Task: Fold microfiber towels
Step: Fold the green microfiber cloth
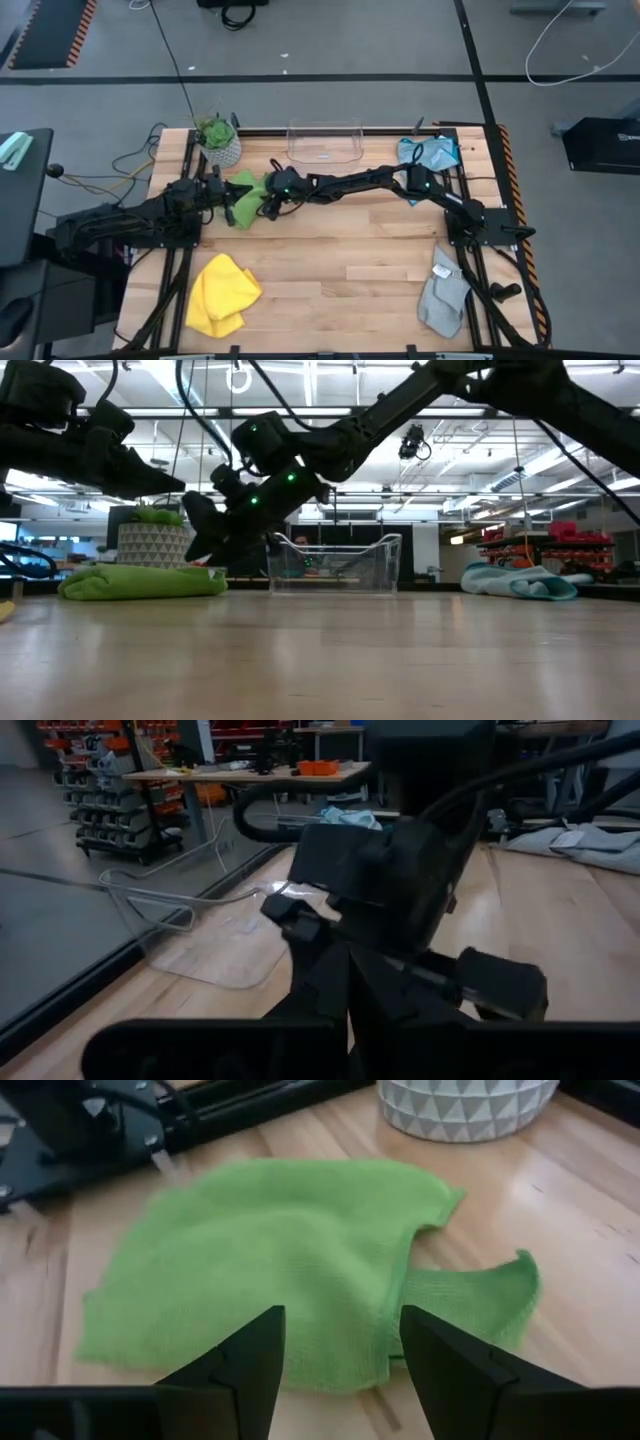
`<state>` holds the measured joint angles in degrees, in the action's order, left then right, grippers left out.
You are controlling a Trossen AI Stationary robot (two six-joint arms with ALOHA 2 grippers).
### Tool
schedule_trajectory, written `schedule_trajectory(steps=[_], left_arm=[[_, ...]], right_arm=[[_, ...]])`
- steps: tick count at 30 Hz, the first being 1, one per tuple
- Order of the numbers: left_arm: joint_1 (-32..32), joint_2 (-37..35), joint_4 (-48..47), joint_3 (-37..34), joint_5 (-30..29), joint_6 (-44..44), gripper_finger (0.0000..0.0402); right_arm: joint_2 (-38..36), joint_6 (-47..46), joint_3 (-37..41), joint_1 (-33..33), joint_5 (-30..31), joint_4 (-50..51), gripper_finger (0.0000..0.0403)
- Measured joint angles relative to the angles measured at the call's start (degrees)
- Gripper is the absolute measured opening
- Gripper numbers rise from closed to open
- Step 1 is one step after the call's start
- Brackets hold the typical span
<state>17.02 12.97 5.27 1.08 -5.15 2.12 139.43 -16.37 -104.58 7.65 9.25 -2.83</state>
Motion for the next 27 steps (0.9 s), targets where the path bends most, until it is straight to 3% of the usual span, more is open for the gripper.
schedule_trajectory(steps=[7,13,19,27], left_arm=[[0.0,0.0,0.1,0.0,0.0,-0.4,0.0009],[0.0,0.0,0.5,0.0,0.0,-0.4,0.0005],[0.0,0.0,0.6,0.0,0.0,-0.5,0.0006],[-0.8,0.0,0.6,0.0,0.0,-1.5,0.0006]], right_arm=[[2.8,-1.1,-1.0,0.6,2.1,-0.5,0.0185],[3.8,-1.4,-1.0,0.7,-2.6,0.4,0.0096],[0.2,3.0,-1.0,-1.8,-2.6,6.2,0.0017],[-8.3,8.5,-1.0,-6.4,-2.0,25.8,0.0016]])
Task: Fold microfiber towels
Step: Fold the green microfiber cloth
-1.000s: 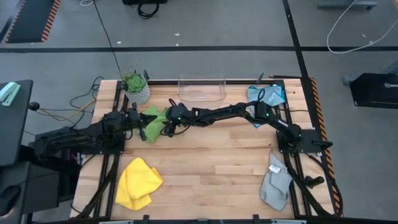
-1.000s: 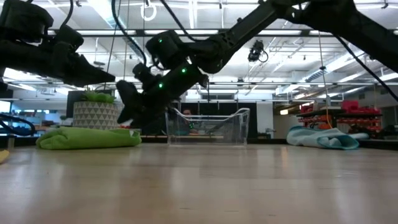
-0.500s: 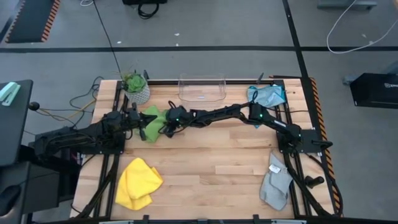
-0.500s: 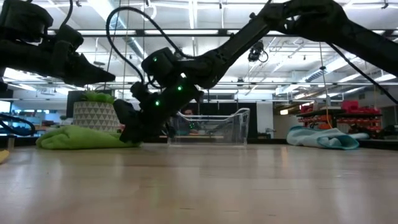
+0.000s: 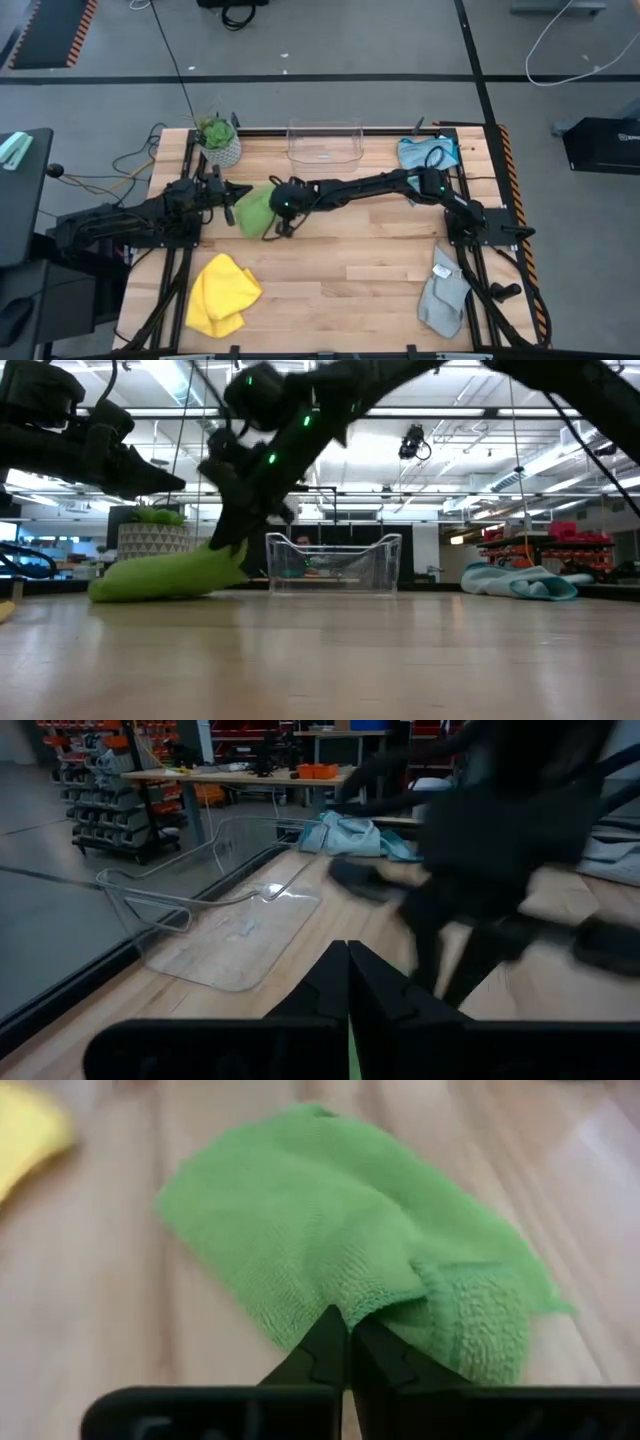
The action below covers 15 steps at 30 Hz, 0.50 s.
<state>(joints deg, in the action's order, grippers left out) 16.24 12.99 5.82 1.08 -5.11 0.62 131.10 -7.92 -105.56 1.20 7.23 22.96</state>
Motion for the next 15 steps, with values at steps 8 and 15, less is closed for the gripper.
schedule_trajectory(steps=[8,15], left_arm=[[-4.1,0.1,-0.1,0.0,0.0,-1.6,0.0006],[-7.6,0.1,0.0,0.0,0.0,-3.7,0.0007]], right_arm=[[-11.6,-1.4,18.4,-6.6,-0.2,3.0,0.001],[-26.0,-12.5,45.4,-13.1,-0.2,-7.2,0.0013]])
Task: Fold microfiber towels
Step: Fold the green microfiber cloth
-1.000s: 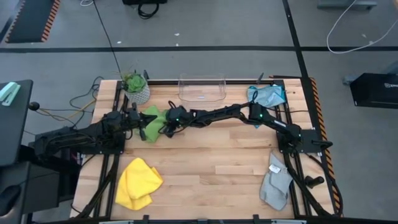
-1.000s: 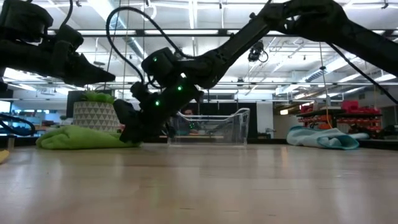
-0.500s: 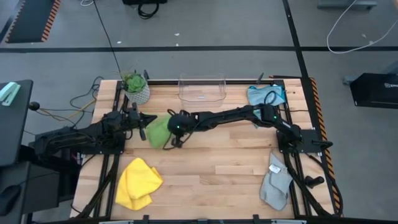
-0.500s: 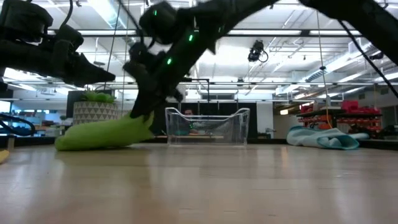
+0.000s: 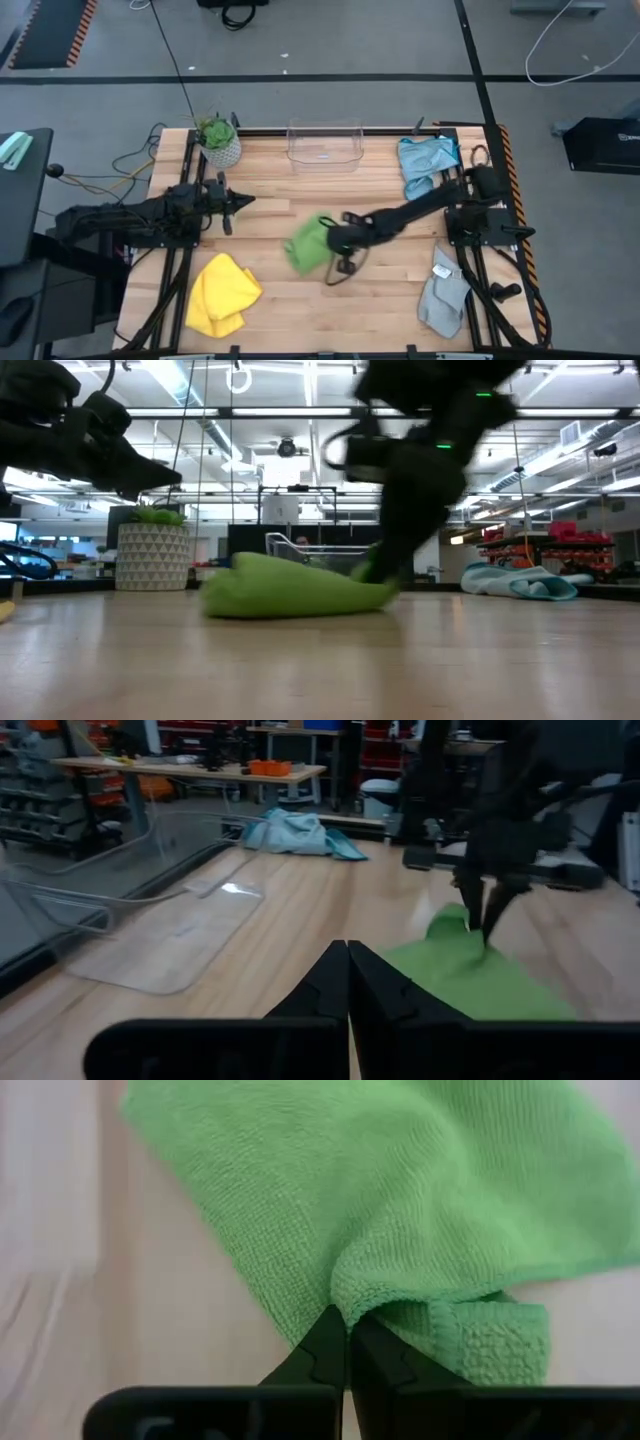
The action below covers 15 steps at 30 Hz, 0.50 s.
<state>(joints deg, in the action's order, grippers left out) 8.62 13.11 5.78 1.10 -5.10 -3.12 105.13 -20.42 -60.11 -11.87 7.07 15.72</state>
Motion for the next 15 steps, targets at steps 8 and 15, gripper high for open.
schedule_trajectory(steps=[8,15], left_arm=[[-2.7,0.1,0.0,0.0,-0.3,-2.2,0.0007],[-4.7,3.3,0.6,0.0,-1.0,-3.3,0.0006]], right_arm=[[-13.6,-10.1,10.7,-5.4,3.7,-1.9,0.0088],[-25.2,-11.3,8.2,-9.6,15.0,10.2,0.0201]])
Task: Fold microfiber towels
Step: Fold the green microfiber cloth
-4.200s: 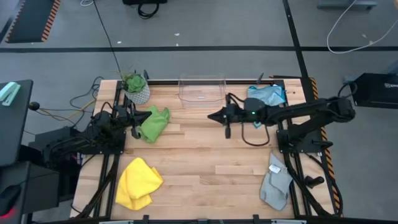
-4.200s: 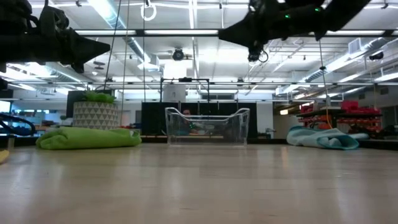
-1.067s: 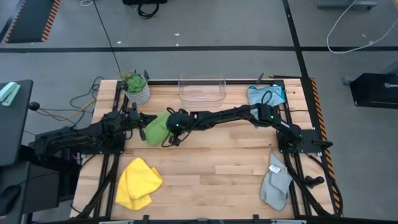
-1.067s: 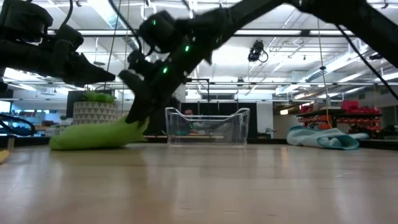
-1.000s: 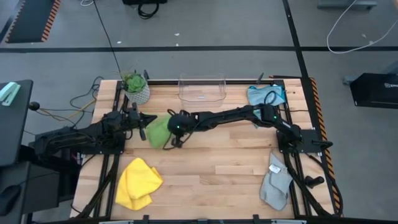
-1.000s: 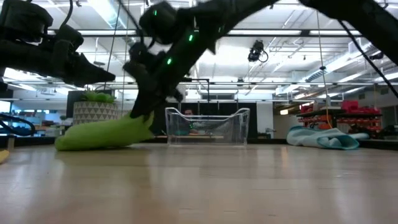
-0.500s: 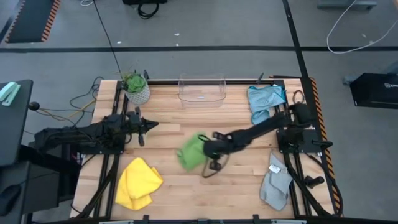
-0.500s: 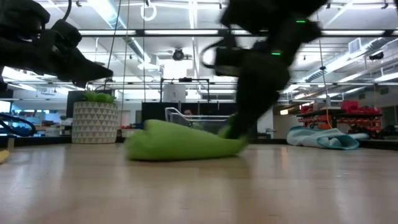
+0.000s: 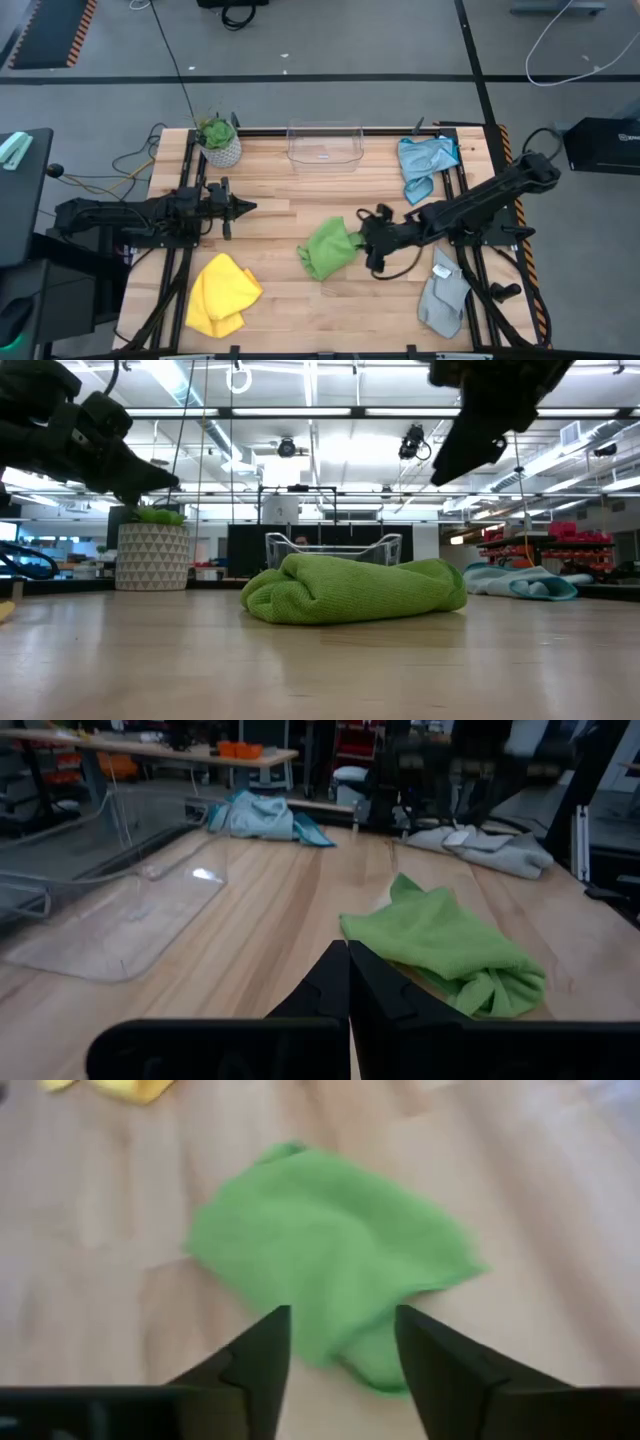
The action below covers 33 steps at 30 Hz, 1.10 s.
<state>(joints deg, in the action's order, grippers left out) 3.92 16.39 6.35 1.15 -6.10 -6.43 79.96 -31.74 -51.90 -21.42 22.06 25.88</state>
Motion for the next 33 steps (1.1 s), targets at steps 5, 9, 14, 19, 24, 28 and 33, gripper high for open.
schedule_trajectory(steps=[5,9,14,19,24,28,33], left_arm=[[-1.7,4.3,3.5,0.0,-0.8,-0.4,0.0005],[-2.9,7.5,7.0,0.0,-1.8,-0.2,0.0006],[-4.1,11.1,9.5,0.0,-2.4,-0.3,0.0007],[-5.8,13.8,12.6,0.0,-4.0,-0.3,0.0007],[-8.0,16.0,16.5,0.0,-4.2,-0.4,0.0006],[-9.6,17.8,18.6,0.0,-5.9,-0.4,0.0006],[-11.2,20.4,20.7,0.0,-8.7,-0.3,0.0008]], right_arm=[[1.3,-6.9,4.3,1.5,2.5,0.6,0.0229],[5.1,-10.6,8.7,4.1,1.1,-7.8,0.0238],[8.0,-13.8,10.9,6.3,1.0,-10.5,0.0227],[9.9,-13.9,11.1,7.1,1.5,-11.4,0.0147],[9.4,-10.4,11.0,6.8,1.8,-11.7,0.0023],[5.9,-5.5,9.0,6.0,2.5,-11.6,0.002],[1.1,1.4,1.9,5.1,7.4,-4.3,0.0015]])
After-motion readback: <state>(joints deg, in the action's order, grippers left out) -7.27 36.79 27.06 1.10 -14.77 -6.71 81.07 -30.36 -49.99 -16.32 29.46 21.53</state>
